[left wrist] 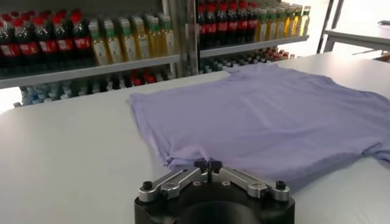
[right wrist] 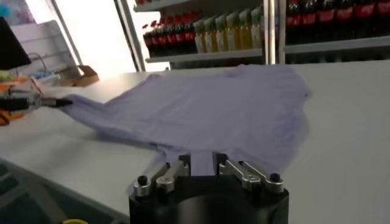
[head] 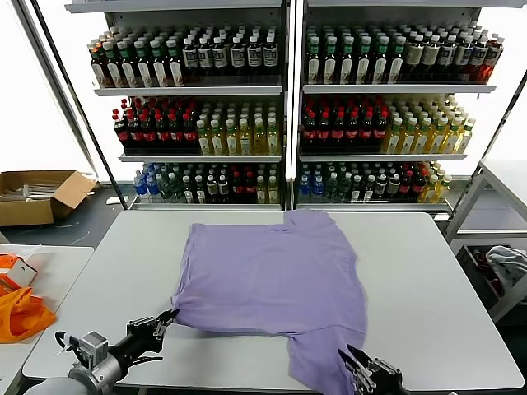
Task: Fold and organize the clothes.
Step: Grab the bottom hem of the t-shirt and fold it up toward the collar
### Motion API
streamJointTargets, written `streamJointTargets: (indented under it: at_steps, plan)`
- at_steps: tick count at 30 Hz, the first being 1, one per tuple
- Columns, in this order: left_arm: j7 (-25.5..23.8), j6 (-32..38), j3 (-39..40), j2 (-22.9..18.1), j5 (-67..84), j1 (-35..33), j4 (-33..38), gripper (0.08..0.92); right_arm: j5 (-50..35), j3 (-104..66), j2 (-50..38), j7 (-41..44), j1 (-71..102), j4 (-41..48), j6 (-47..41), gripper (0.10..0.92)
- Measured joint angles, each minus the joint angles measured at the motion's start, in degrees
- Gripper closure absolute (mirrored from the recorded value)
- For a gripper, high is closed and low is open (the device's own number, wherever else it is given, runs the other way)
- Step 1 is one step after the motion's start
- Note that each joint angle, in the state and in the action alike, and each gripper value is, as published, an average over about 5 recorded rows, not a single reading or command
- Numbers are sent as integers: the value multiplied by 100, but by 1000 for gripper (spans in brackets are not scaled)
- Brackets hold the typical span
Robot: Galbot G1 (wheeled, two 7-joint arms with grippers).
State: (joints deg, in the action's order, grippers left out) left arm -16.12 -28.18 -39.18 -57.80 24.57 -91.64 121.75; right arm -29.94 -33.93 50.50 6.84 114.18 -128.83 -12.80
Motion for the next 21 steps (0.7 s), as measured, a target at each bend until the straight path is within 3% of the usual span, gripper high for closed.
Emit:
streamJointTargets:
  at_steps: [2, 5, 21]
  plan:
    - [-2, 3, 13, -27, -8, 4, 0, 915, 73, 60, 8, -51, 3, 39, -56, 438]
    - [-4, 7, 34, -69, -14, 23, -2, 915, 153, 173, 40, -118, -43, 97, -118, 461]
    - [1, 27, -26, -245, -8, -40, 48, 915, -60, 585, 231, -155, -446, 237, -8, 901]
